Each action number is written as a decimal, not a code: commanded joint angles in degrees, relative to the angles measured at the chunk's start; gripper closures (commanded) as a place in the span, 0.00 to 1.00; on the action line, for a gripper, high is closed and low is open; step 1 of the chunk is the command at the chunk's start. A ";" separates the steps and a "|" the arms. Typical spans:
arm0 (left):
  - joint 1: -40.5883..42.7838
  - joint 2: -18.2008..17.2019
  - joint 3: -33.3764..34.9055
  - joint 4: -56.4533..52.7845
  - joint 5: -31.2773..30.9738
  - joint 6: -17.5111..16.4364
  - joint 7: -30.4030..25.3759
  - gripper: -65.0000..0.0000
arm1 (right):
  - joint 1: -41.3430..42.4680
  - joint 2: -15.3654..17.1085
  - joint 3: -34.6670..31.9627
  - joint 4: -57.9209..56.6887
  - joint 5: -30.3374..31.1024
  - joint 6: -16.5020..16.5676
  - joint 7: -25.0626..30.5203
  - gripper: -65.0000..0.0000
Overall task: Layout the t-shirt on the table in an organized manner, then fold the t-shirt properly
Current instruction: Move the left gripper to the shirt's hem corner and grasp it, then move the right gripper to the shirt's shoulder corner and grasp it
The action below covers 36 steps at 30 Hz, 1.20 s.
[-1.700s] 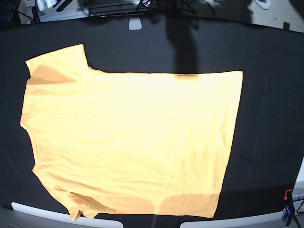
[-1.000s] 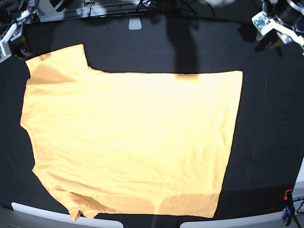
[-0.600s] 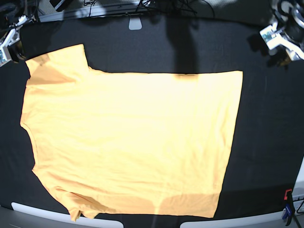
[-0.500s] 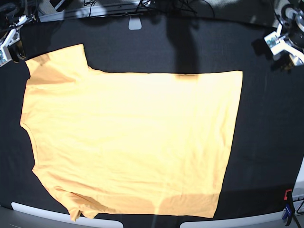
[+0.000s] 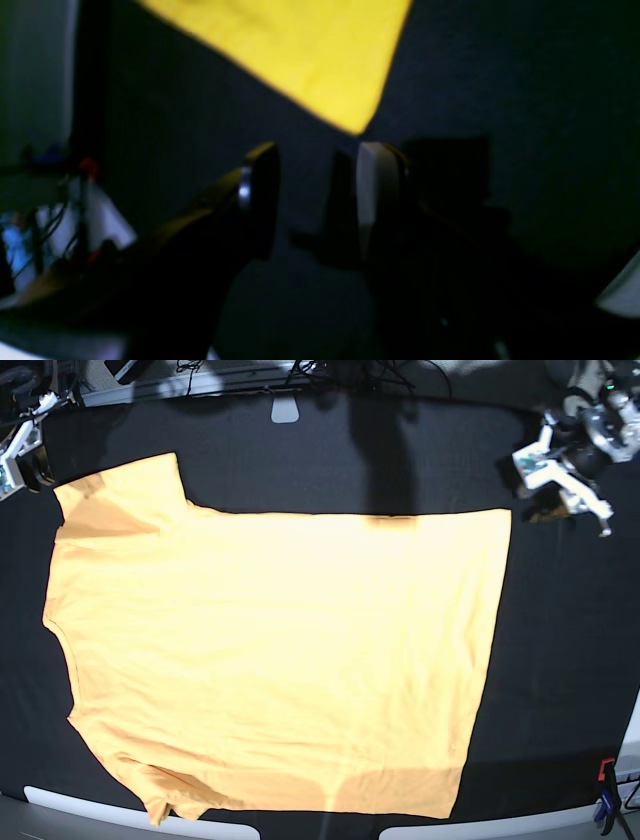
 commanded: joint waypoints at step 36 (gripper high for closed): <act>-19.56 7.54 12.70 -19.98 0.94 1.99 2.86 0.64 | -0.33 0.13 0.66 0.68 0.17 -0.26 0.44 0.83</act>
